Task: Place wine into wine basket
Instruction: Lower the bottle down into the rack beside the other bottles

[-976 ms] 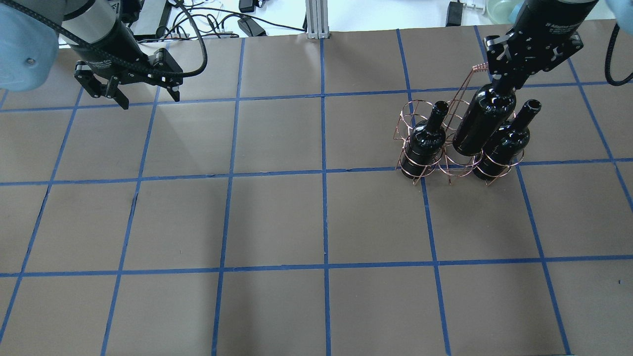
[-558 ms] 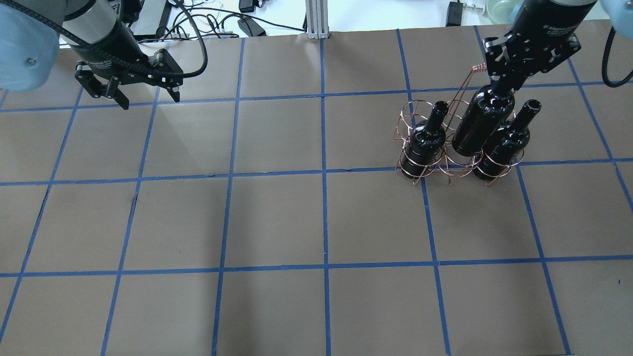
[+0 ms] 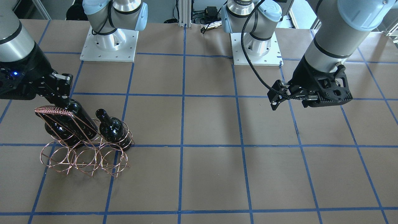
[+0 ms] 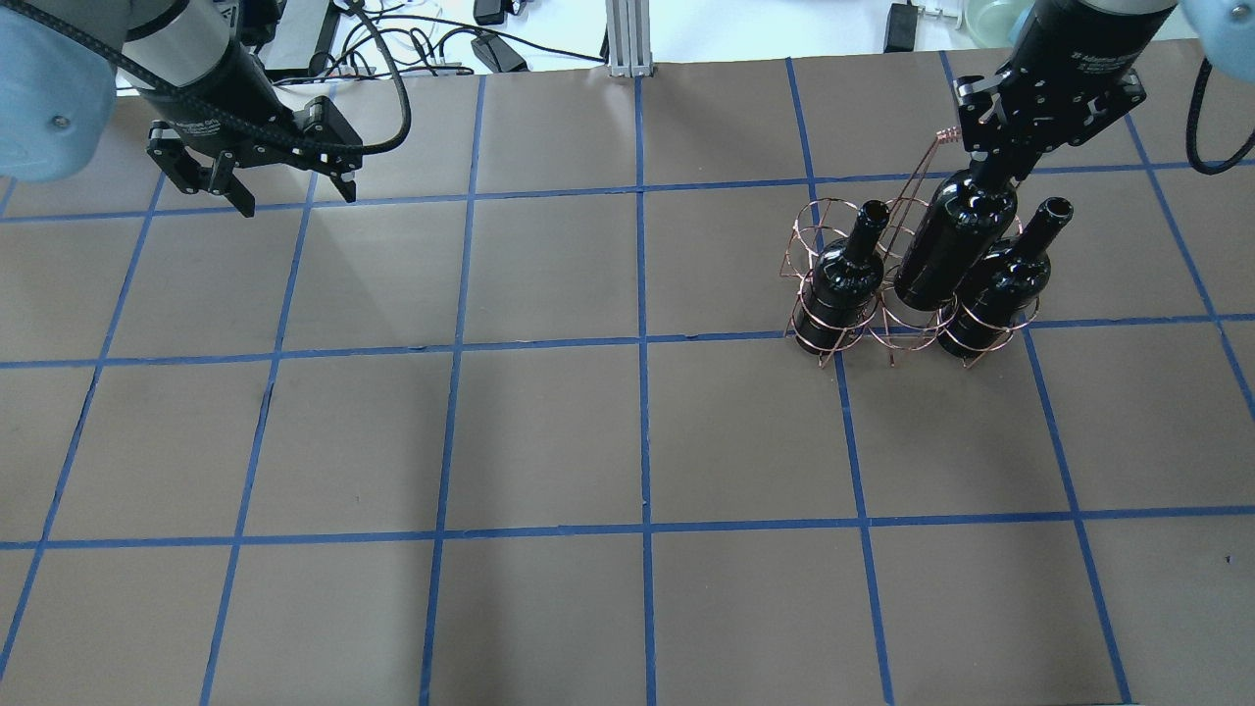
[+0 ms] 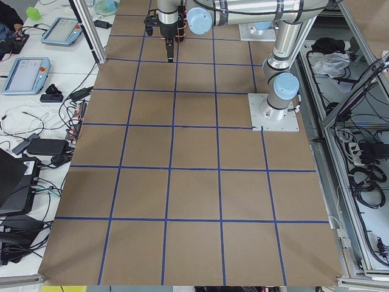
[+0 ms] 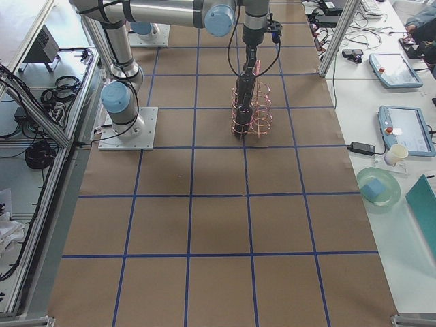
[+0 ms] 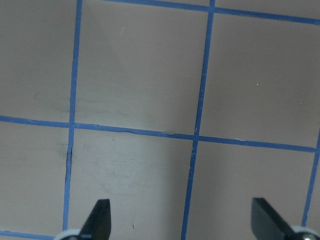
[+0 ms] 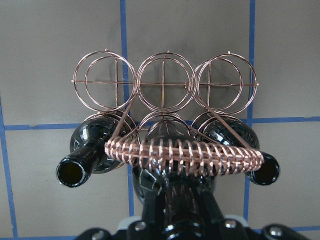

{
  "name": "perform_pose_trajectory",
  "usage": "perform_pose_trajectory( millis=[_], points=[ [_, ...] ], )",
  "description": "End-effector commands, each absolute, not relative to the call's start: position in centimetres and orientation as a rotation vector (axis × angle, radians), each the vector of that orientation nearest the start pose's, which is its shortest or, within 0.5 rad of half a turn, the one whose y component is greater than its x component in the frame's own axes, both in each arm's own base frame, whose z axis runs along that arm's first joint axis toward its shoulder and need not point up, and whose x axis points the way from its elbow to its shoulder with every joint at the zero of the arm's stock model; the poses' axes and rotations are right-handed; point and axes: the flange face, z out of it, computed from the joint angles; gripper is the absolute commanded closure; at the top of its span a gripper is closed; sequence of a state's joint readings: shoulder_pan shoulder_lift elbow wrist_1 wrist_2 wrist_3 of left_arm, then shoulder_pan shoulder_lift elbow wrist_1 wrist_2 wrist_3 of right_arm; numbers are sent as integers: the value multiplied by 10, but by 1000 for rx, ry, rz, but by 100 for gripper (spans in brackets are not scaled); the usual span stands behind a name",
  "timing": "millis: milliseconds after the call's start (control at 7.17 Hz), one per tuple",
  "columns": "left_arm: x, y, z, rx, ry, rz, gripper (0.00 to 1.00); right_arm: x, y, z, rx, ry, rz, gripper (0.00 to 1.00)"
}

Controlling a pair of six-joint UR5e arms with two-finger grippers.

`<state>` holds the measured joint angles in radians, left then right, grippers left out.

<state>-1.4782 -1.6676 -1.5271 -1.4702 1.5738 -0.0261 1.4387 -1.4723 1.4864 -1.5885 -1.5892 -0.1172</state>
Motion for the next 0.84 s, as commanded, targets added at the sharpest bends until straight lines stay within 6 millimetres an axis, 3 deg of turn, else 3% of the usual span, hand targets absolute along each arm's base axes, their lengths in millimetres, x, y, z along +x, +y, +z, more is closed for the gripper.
perform_pose_trajectory(
  millis=[0,279,697],
  points=[
    [-86,-538,488,-180,3135,-89,0,60,-545,473,24,3158,20,100],
    [-96,-520,507,-156,3138,-116,0,59,-551,462,19,3158,23,100],
    [-101,-516,509,-142,3138,-111,0,60,-553,433,22,3154,36,100]
  ],
)
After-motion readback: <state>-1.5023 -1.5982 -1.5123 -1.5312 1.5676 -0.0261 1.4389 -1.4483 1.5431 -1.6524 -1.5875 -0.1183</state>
